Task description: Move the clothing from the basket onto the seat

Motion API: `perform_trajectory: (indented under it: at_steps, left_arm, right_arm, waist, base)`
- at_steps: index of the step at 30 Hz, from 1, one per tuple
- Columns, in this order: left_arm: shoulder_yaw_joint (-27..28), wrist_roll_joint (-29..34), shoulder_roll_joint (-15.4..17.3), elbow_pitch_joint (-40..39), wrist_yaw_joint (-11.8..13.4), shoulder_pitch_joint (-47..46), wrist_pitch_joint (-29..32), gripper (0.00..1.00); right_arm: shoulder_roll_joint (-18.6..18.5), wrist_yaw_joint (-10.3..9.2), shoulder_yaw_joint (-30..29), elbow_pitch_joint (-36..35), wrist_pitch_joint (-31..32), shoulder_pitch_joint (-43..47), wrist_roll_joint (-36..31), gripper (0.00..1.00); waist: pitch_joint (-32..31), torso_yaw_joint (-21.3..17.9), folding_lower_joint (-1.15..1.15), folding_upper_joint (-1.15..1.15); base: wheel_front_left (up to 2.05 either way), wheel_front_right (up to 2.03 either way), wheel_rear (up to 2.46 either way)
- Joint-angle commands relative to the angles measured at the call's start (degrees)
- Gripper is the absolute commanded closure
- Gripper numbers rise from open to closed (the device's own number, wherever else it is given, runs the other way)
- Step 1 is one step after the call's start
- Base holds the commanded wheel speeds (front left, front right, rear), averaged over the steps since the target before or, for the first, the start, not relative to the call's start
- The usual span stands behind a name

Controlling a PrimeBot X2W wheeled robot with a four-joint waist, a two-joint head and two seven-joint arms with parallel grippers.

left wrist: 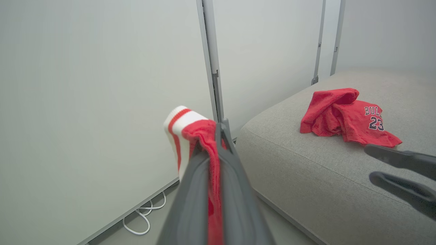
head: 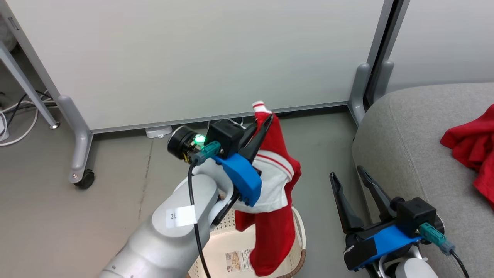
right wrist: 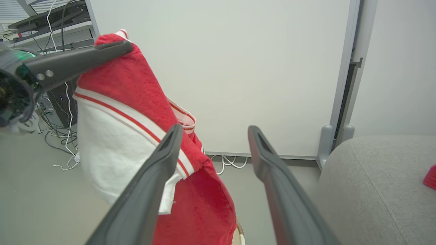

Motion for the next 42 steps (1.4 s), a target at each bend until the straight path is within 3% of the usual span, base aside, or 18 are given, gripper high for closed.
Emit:
perform_trajectory:
  at_steps: [1,9,20,28,42]
  left_arm:
    - [-0.5,-0.51,-0.05,-0.38,-0.05,-0.99,-0.16,1.0]
    - [-4.37,-4.95,-0.05,-1.02,1.87,-4.27,0.3,1.0]
    - [-7.81,-8.03,-0.05,-0.09,2.55,-5.18,-0.31,1.0]
    - [-10.1,-9.73,-0.05,-0.29,2.8,-5.47,-0.57,1.0]
    - [-13.93,-12.51,-0.04,-1.01,2.42,-5.91,-0.9,1.0]
  right_arm:
    - [-0.06,0.01,0.04,0.01,0.09,0.71,0.29,0.0]
    - [-0.06,0.01,0.86,0.2,0.38,1.06,0.86,0.0]
    - [-0.06,0.01,2.93,1.5,2.26,-1.37,-0.5,0.0]
    - [-1.13,0.01,6.2,6.48,5.09,-8.59,-1.69,0.0]
    - [-3.59,0.01,14.47,19.22,3.99,-19.81,3.98,0.0]
  waist:
    - [-0.13,0.11,0.01,0.0]
    - [-0.36,0.4,0.01,0.0]
    - [0.02,0.48,0.01,0.0]
    - [0.97,0.9,0.01,0.0]
    - [1.54,2.11,0.01,0.0]
  base:
    - [0.0,0.0,0.0]
    - [0.0,0.0,0.0]
    - [0.0,0.0,0.0]
    - [0.0,0.0,0.0]
    - [0.0,0.0,0.0]
